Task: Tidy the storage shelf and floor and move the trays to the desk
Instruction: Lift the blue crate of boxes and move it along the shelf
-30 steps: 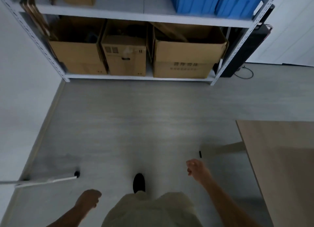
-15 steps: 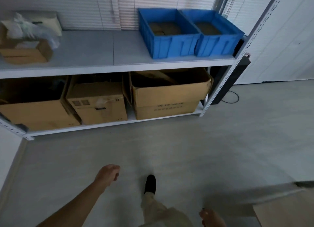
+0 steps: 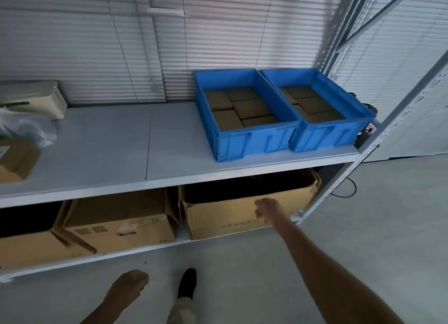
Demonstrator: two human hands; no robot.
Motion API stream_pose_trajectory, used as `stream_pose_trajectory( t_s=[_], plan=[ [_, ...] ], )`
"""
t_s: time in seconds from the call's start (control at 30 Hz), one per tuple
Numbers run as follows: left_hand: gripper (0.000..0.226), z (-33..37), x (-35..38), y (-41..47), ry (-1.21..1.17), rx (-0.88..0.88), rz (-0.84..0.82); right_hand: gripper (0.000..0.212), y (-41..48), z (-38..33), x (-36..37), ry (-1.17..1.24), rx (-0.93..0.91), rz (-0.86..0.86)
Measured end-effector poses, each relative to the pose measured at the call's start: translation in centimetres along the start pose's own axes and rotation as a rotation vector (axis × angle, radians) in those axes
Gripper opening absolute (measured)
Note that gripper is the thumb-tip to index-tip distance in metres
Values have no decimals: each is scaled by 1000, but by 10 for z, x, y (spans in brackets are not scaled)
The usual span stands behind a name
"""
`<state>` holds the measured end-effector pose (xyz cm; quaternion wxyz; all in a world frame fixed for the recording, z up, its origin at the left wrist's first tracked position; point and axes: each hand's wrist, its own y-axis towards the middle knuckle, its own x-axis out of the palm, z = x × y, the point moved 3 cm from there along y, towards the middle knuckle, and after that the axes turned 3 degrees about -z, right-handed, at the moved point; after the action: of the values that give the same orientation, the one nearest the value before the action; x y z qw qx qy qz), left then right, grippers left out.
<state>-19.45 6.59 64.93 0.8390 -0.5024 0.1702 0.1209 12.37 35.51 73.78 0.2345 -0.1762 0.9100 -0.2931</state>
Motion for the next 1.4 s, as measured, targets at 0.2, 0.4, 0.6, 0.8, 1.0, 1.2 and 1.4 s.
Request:
stream_pose_trajectory(
  t_s=[0.2,0.4,0.6,0.8,1.0,1.2,1.4],
  plan=[
    [29,217,-71,40,35,453,144,53,99,-163,-32,493,10,211],
    [37,421,-112,66,136,676,196,71,147,-199,-36,541,96,309],
    [43,530,-123,91,262,785,270,54,147,-189,-32,684,139,377],
    [51,584,-128,119,351,849,365,37,93,-145,-35,730,202,460],
    [63,609,-106,124,592,831,576,15,38,-82,-67,701,227,643],
    [74,594,-82,154,662,630,310,21,-14,-35,-96,598,276,787],
    [44,573,-59,133,669,748,143,40,-37,14,-102,604,289,845]
  ],
)
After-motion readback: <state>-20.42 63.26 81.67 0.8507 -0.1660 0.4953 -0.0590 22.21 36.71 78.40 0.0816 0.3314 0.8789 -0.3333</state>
